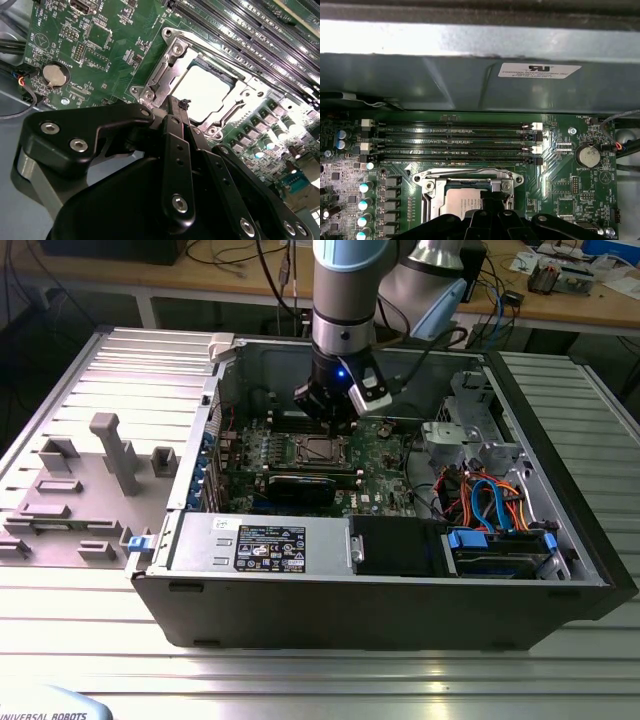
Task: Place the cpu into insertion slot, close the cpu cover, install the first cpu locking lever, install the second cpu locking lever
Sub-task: 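Install the second cpu locking lever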
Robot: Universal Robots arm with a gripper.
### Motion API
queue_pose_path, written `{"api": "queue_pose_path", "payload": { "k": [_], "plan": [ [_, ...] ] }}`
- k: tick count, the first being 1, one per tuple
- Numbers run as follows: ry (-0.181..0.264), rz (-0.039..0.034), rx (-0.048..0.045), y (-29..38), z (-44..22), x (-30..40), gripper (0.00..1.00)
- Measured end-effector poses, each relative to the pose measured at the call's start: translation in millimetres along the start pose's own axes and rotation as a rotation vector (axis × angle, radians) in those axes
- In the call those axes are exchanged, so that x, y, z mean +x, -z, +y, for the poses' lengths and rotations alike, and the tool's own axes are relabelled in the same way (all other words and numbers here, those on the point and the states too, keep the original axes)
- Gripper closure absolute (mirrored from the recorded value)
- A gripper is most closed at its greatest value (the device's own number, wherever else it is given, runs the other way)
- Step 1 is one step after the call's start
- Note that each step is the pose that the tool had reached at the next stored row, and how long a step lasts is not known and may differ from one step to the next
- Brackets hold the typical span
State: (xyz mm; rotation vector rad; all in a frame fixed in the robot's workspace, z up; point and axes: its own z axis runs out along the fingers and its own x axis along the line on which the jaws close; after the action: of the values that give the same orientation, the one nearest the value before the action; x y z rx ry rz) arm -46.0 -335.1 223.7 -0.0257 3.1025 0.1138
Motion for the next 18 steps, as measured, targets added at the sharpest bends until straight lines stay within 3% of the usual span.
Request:
{"api": "queue_pose_path", "payload": {
  "k": [5,18],
  "plan": [
    [0.000,0.0000,-0.0002,5.4,0.4,-0.2,0.89],
    [0.000,-0.0001,-0.0002,5.9,-4.0,-0.2,0.89]
  ]
}}
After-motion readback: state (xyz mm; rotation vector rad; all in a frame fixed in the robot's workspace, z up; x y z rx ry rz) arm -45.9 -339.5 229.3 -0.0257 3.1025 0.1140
